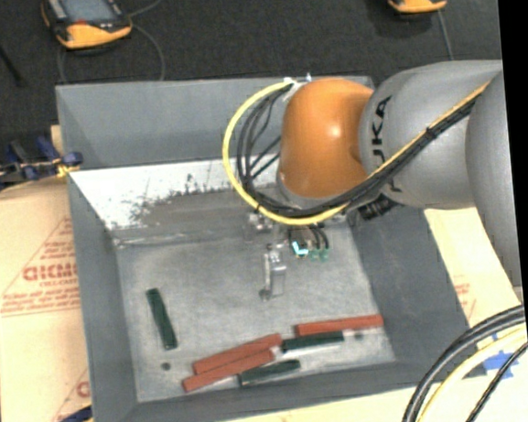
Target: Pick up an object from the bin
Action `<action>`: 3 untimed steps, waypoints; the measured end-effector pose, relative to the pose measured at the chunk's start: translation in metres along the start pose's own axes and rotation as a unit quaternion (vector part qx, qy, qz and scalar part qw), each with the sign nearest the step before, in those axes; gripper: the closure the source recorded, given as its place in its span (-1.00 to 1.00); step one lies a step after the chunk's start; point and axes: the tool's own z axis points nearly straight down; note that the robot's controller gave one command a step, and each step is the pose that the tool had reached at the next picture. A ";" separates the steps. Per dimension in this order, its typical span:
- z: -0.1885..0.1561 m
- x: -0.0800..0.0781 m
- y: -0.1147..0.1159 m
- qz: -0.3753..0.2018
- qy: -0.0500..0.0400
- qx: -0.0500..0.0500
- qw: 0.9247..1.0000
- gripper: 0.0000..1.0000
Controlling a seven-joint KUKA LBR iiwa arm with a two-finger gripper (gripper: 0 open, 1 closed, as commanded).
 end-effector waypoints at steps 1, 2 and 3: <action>0.073 0.063 -0.034 -0.136 0.000 0.002 0.991 -1.00; 0.090 0.105 -0.077 -0.147 -0.007 0.001 0.989 -1.00; 0.090 0.105 -0.075 -0.148 -0.004 0.001 0.989 1.00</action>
Offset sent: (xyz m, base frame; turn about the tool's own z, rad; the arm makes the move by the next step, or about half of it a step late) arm -0.0615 -0.0324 -0.0709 -0.2755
